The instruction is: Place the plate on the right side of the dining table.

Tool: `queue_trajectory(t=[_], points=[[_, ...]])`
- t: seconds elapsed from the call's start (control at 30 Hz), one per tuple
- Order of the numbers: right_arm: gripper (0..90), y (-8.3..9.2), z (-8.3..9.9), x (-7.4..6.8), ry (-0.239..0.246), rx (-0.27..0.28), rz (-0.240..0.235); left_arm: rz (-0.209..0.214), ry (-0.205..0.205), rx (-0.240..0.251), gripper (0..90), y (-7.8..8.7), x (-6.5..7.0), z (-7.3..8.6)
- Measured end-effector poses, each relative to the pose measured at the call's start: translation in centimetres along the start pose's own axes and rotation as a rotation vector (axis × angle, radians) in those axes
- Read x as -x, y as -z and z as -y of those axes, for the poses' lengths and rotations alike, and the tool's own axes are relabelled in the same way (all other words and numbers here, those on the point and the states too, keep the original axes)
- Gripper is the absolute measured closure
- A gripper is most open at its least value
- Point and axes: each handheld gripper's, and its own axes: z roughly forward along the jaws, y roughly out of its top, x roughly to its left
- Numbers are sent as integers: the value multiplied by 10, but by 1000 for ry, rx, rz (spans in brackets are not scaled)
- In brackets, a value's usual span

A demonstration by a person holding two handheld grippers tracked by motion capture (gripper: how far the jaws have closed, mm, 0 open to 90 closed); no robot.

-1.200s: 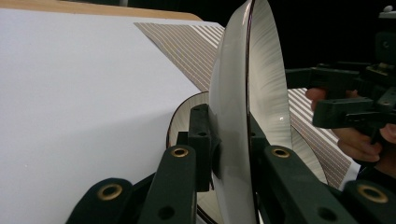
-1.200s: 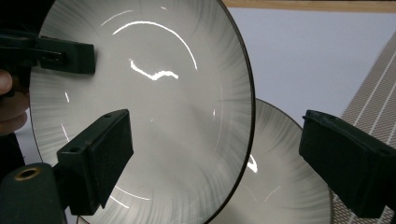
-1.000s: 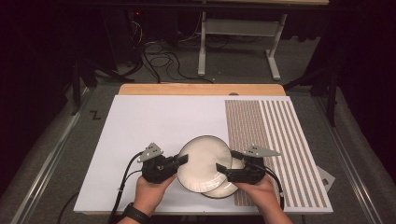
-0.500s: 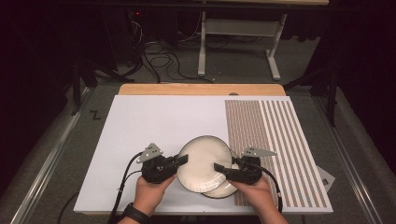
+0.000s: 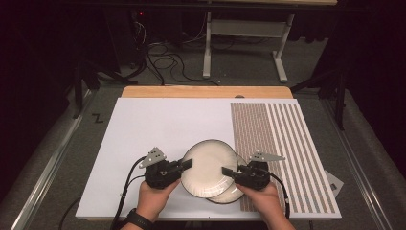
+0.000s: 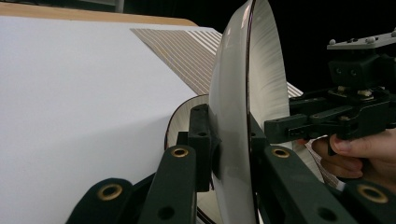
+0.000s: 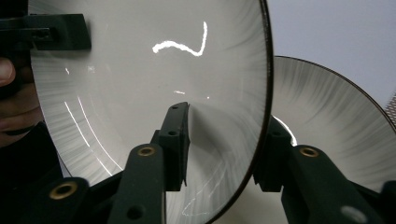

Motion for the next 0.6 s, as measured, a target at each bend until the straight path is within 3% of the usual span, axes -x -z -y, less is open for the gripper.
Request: queue_trajectory(t=[0.17, 0.27, 0.6], points=[[714, 2, -1, 3, -29, 2, -19, 3, 1, 3, 806, 1, 0, -2], [760, 6, -2, 5, -41, 19, -37, -1, -31, 0, 806, 1, 5, -6], [808, 24, -10, 4, -28, 90, -59, 36, -12, 17, 803, 1, 7, -17]])
